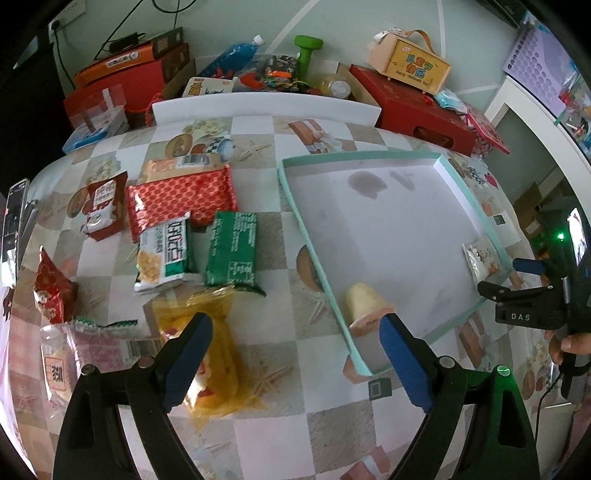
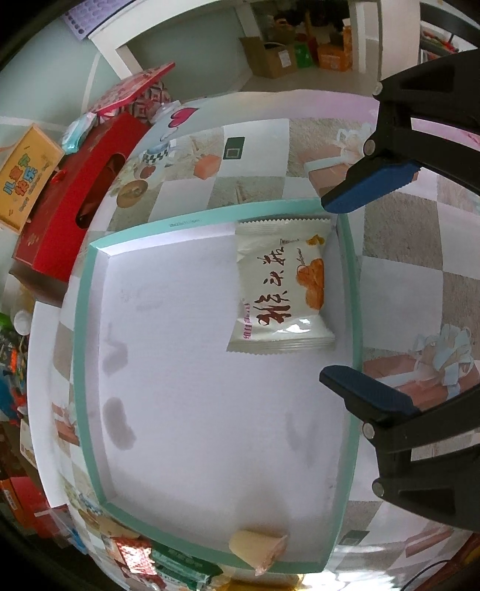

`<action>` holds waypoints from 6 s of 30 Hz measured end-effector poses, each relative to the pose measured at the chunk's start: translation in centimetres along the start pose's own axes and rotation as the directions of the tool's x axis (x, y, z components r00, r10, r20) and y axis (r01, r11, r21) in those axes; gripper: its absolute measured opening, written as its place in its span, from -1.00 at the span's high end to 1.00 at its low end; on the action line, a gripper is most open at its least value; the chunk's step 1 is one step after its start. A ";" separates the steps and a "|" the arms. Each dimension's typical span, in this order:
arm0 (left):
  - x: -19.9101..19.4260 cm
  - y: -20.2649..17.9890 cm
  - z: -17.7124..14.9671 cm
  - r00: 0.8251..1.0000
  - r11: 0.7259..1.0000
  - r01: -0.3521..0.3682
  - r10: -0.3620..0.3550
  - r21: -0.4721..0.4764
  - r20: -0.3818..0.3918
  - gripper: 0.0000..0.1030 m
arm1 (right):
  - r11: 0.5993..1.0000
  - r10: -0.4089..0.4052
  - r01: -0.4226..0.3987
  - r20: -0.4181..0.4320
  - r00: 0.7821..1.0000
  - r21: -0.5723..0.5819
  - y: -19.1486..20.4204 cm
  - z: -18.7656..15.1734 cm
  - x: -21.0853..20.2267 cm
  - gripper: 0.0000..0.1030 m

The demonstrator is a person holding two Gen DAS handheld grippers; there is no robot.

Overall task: Organize snacks
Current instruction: 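Move both tools back from the tray toward the snack pile, then grasp the yellow bread bag with the right tool while the left tool grasps the wrapped round bun, then carry the bread bag with the right tool while the left tool carries the bun, releasing both in the tray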

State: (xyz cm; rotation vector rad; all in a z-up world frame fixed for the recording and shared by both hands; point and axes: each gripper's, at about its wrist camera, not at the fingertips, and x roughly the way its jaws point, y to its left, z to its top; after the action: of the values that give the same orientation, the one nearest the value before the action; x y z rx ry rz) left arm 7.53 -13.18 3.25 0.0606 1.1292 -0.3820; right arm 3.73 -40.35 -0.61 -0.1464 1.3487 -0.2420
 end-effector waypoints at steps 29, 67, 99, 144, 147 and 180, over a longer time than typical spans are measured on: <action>-3.5 4.8 -1.2 0.997 0.998 0.025 -0.020 -0.059 0.071 -0.78 | 0.981 0.080 -0.124 0.275 0.958 0.149 3.9 -3.6 -10.7 -0.87; -6.0 18.3 -3.1 0.996 0.949 0.027 0.003 -0.314 0.094 -0.78 | 0.913 0.182 -0.293 0.360 0.915 0.283 20.6 -0.6 -13.2 -1.00; -2.0 21.9 -5.7 0.996 0.905 -0.085 0.062 -0.418 -0.068 -0.56 | 0.951 0.279 -0.295 0.150 0.948 0.096 28.5 0.7 -4.9 -1.00; 2.3 21.0 -4.8 0.972 0.913 -0.203 0.146 -0.352 -0.181 -0.16 | 0.960 0.271 -0.279 0.248 0.930 -0.006 30.1 1.1 -4.3 -0.28; 2.4 20.6 -4.6 0.976 0.919 -0.190 0.137 -0.346 -0.172 -0.13 | 0.958 0.275 -0.287 0.252 0.928 0.008 29.3 1.3 -4.2 -0.07; -4.8 16.3 -2.7 0.992 0.958 -0.079 0.103 -0.275 0.074 -0.09 | 0.919 0.296 -0.372 0.397 0.869 0.130 22.9 0.7 -9.7 0.10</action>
State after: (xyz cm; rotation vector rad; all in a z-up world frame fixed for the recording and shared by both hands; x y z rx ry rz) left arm 8.75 3.94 3.97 -0.1438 1.0788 -0.1437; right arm 4.48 -15.76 3.12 0.2088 0.9428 -0.0493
